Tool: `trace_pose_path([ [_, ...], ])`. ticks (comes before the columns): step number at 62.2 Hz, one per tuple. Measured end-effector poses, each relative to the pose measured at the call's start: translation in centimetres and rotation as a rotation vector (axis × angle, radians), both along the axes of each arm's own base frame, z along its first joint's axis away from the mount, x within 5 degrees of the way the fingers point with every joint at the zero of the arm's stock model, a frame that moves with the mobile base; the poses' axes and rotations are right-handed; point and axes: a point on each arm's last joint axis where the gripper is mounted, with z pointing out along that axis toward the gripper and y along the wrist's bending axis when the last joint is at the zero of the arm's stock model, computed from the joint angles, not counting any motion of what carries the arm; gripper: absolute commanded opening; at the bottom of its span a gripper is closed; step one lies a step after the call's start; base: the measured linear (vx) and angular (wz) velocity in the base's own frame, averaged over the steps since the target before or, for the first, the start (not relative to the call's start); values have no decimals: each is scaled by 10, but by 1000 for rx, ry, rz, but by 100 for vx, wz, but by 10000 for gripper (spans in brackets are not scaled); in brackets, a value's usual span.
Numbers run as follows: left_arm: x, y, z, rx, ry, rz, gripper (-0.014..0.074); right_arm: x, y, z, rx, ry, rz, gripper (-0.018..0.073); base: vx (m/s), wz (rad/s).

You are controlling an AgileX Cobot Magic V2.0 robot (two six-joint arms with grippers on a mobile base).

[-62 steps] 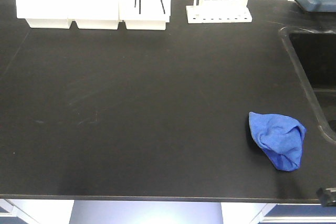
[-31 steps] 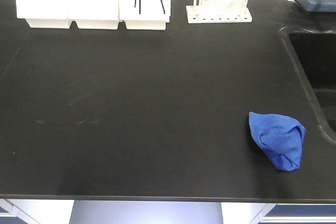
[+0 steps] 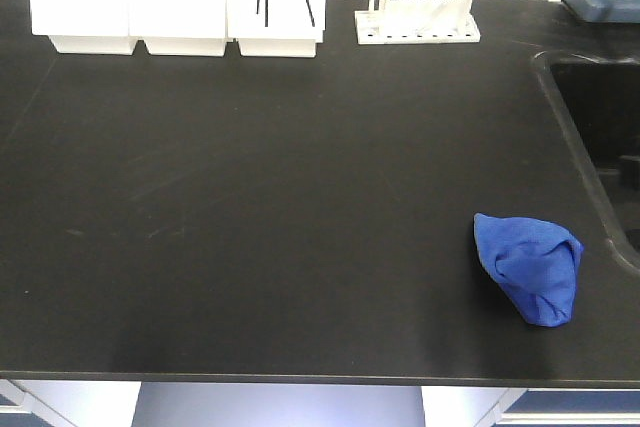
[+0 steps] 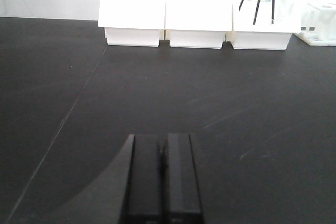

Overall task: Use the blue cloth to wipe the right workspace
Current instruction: 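Move the right gripper toward the crumpled blue cloth near the sink, then grasp the blue cloth with the right gripper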

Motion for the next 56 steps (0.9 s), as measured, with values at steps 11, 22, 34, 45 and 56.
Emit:
trace_pose_path([
  [11,0,0,0,0,0,0,-6,8,1,-9,4,69,2,427,0,0],
  [22,0,0,0,0,0,0,-6,9,1,-10,3,76,2,683,0,0],
  [34,0,0,0,0,0,0,-6,23,1,-34,1,175,1,688,0,0],
  [45,0,0,0,0,0,0,-6,41,4,-99,34,355,-18,619,0,0],
  [56,0,0,0,0,0,0,-6,52,6,-138,53,422,-25,564,0,0],
])
